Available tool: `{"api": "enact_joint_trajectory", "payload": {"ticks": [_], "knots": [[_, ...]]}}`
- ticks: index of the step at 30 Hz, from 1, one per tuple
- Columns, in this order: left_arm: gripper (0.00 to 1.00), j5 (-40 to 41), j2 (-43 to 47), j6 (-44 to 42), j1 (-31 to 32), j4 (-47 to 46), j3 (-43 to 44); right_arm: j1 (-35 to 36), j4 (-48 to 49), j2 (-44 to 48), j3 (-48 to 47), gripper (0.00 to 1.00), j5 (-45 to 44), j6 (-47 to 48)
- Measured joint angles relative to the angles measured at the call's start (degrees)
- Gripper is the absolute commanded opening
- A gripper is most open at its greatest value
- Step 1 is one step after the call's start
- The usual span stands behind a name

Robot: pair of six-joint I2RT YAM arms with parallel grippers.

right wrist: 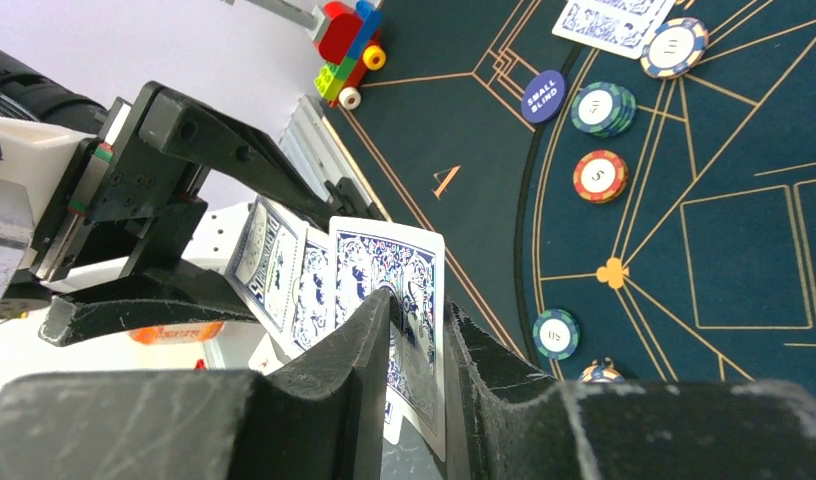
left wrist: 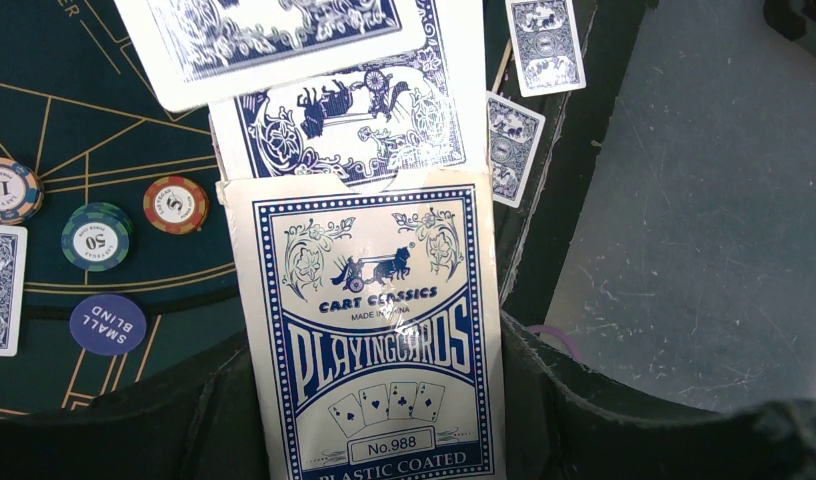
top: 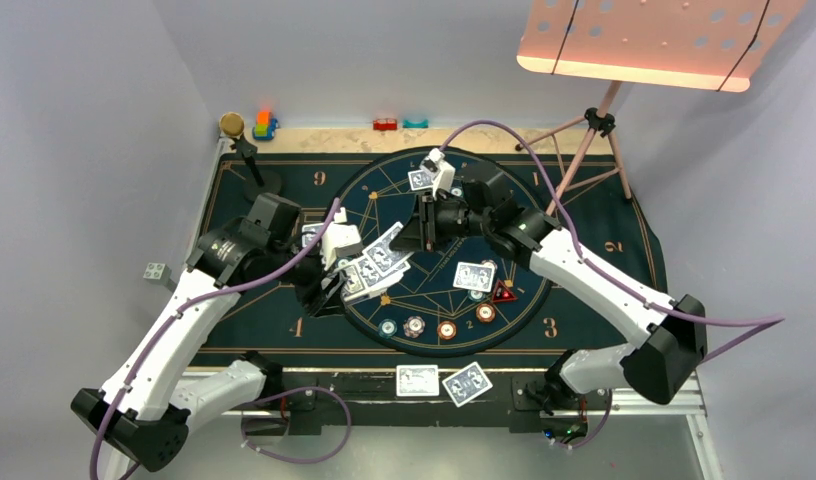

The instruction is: Distribute texas hold em gaming equipment

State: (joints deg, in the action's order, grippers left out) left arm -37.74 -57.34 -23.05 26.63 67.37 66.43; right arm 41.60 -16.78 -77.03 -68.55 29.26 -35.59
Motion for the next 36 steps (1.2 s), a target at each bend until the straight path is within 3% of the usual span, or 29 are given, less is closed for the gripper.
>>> {"api": "enact_joint_trajectory", "payload": {"ticks": [18,28,32,36], "knots": [[0.00,-0.1,0.3,0.0,0.0,0.0,0.0,-5.6,-0.7,1.6,-1.4,0.13,0.2,-0.5],[0.00,-0.9,0.4,0.0,0.0,0.0,0.0,-11.9,8.0,2.1,-1.0,0.07,6.4,-7.1],[0.00,-1.1,0.5,0.0,0.0,0.0,0.0,-14.8,10.1,-0.4,-1.9,0.00,8.1,-8.7],[0.00,-1.1,1.0,0.0,0.0,0.0,0.0,-19.9,14.2,-7.8,-4.1,0.00,9.4,-11.5]]}}
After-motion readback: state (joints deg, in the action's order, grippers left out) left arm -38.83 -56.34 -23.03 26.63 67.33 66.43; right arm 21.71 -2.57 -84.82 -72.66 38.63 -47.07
